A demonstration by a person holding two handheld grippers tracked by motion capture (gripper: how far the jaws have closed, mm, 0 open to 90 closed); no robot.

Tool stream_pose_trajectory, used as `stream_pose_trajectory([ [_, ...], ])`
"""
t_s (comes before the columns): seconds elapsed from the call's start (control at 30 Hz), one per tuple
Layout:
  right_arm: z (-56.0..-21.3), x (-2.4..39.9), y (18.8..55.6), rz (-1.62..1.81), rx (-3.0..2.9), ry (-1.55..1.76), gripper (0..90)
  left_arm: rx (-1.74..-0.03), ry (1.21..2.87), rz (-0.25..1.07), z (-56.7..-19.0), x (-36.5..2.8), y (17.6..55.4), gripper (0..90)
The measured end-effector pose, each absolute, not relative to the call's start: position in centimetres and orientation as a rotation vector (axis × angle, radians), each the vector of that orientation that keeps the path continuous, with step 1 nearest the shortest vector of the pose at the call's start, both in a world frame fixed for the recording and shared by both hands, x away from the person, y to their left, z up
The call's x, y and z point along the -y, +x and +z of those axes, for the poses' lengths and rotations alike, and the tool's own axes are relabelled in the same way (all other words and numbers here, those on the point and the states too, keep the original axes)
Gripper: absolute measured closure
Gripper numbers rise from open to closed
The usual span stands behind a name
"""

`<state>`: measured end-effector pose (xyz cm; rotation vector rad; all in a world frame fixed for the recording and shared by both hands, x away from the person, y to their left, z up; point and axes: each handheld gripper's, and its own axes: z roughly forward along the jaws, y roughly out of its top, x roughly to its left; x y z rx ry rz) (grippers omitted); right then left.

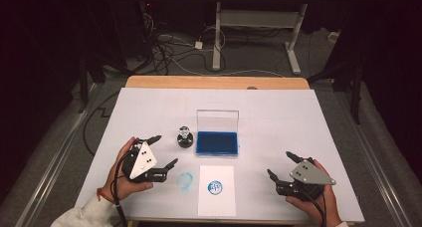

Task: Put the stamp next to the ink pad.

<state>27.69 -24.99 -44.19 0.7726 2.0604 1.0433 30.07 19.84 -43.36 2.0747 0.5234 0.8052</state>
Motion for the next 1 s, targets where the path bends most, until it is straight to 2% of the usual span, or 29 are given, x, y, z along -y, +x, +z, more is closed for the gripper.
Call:
stream_pose_trajectory([
  [0.5, -44.3, 24.7, 27.8, 1.047, -2.069, 0.776, 22.4, -0.568, 2.108, 0.761, -45.1, -21.4, 29.0, 16.2],
  [1.0, -44.3, 24.7, 27.7, 1.036, -2.077, 0.761, 22.4, -0.587, 2.146, 0.772, -46.3, -22.3, 27.9, 16.2],
])
